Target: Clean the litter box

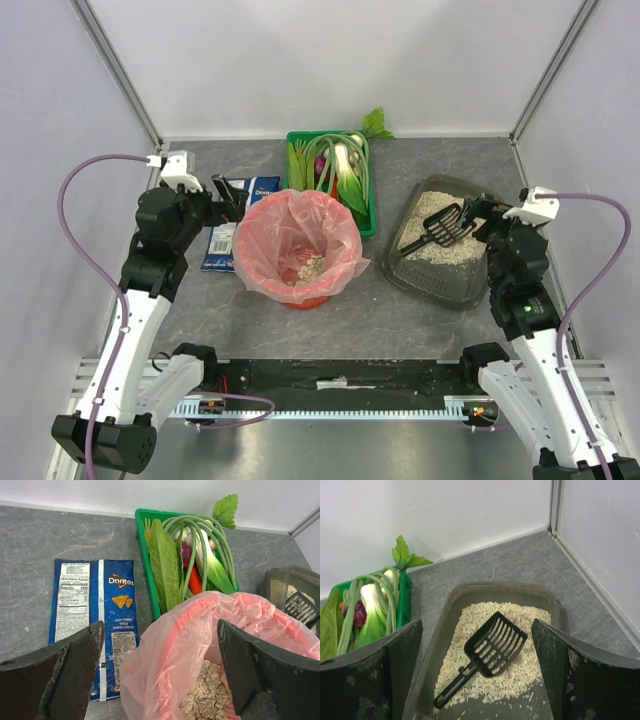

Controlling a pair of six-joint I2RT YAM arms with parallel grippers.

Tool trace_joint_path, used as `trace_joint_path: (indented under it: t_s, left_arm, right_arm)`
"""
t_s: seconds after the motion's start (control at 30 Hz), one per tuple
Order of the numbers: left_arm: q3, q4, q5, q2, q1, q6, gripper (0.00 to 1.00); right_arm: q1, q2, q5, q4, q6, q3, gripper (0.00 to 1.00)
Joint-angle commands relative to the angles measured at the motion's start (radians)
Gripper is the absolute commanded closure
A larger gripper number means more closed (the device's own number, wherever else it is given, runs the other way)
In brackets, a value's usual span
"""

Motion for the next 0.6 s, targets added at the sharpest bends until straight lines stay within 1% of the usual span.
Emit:
trace_joint_path:
  t_s: [0.0, 0.03, 0.07, 0.13, 0.17, 0.23, 0.27, 0.37, 0.4, 0.47, 0.5, 0.53, 0.57]
  left_arm:
    - [0.047, 0.015, 0.03, 0.008, 0.002, -0.03, 0.01]
    - [0.047, 0.014, 0.019, 0.012, 0.002, -0.026, 0.01]
    - [0.046, 0.014, -0.014, 0.017, 0.002, -0.02, 0.01]
    - [0.041, 0.004, -0.045, 0.023, 0.002, -0.017, 0.01]
    - [0.038, 0.003, -0.06, 0.022, 0.002, -0.014, 0.01]
    - [0.026, 0.009, -0.074, 0.016, 0.002, -0.004, 0.01]
    - [0.023, 0.01, -0.085, 0.012, 0.002, -0.001, 0.01]
    - [0.01, 0.012, -0.104, 0.011, 0.002, 0.009, 0.01]
    - [0.007, 0.011, -0.105, 0.011, 0.002, 0.013, 0.01]
    - [-0.002, 0.003, -0.151, 0.012, 0.002, 0.022, 0.01]
    - [-0.004, -0.003, -0.165, 0.015, 0.002, 0.025, 0.01]
    - [-0.008, -0.006, -0.191, 0.011, 0.002, 0.025, 0.01]
    - [-0.011, -0.008, -0.205, 0.006, 0.001, 0.026, 0.01]
  right_arm:
    - [0.0, 0.089, -0.025, -0.299, 0.095, 0.191, 0.02]
    - [-0.001, 0.108, -0.031, -0.345, 0.111, 0.22, 0.02]
    - [-0.001, 0.144, -0.037, -0.435, 0.144, 0.27, 0.02]
    - [-0.003, 0.174, -0.101, -0.512, 0.175, 0.314, 0.02]
    - [-0.001, 0.206, -0.138, -0.581, 0.19, 0.353, 0.02]
    - [-0.001, 0.243, -0.204, -0.649, 0.21, 0.387, 0.02]
    - [-0.001, 0.254, -0.213, -0.715, 0.233, 0.419, 0.02]
    - [-0.001, 0.275, -0.216, -0.801, 0.25, 0.453, 0.02]
    - [-0.001, 0.272, -0.21, -0.809, 0.279, 0.452, 0.02]
    - [-0.001, 0.26, -0.225, -0.803, 0.321, 0.418, 0.04]
    - [-0.001, 0.257, -0.25, -0.786, 0.365, 0.4, 0.09]
    - [-0.001, 0.26, -0.322, -0.762, 0.382, 0.381, 0.12]
    - [-0.001, 0.264, -0.351, -0.722, 0.408, 0.346, 0.16]
